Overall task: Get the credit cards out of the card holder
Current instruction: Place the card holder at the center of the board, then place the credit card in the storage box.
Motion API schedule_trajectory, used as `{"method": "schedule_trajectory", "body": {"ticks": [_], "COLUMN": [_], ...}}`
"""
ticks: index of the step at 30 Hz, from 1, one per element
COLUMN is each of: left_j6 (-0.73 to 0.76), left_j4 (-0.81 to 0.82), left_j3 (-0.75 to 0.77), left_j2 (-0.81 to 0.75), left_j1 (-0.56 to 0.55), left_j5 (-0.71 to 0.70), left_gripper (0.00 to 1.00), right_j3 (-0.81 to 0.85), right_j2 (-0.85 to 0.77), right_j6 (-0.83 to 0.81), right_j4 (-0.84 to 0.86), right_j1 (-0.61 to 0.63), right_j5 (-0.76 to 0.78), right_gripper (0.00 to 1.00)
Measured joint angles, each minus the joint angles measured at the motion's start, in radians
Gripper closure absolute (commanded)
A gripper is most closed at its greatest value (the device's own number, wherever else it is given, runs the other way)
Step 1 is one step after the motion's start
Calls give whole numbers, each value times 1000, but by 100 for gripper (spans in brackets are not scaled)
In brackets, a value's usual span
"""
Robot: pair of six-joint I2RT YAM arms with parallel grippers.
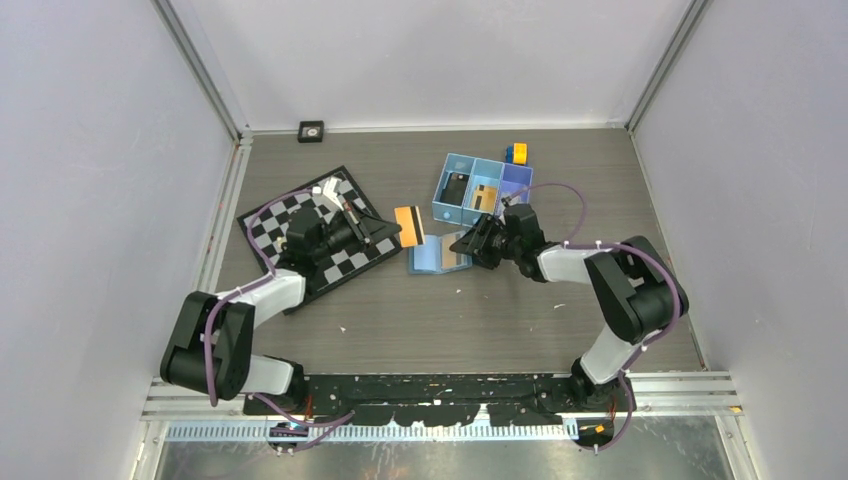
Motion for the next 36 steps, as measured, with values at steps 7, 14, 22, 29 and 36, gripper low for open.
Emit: {"method": "schedule_trajectory", "body": {"ticks": [7, 14, 22, 29, 36], "left_j6": [-1, -21, -71, -124, -134], "left_j4": [3, 36, 159, 263, 277], "left_j3": [0, 14, 45, 57, 59], "left_j2": [32, 105, 172, 228, 253], "left_j1": [-2, -35, -90, -107, -108], "left_j5": [6, 41, 102, 137, 133], "left_gripper": [100, 100, 100, 100, 71], "right_j3": [-29, -73, -99, -99, -94], "right_j2": [-218, -344, -269, -204, -205], "right_j6": [-72, -94, -29, 19, 42], "right_j4": [-115, 12, 222, 319, 373], "right_j1": [0, 1, 18, 50, 55], "right_j5": [103, 40, -118, -198, -230], "right_gripper": [26, 26, 41, 74, 99]}}
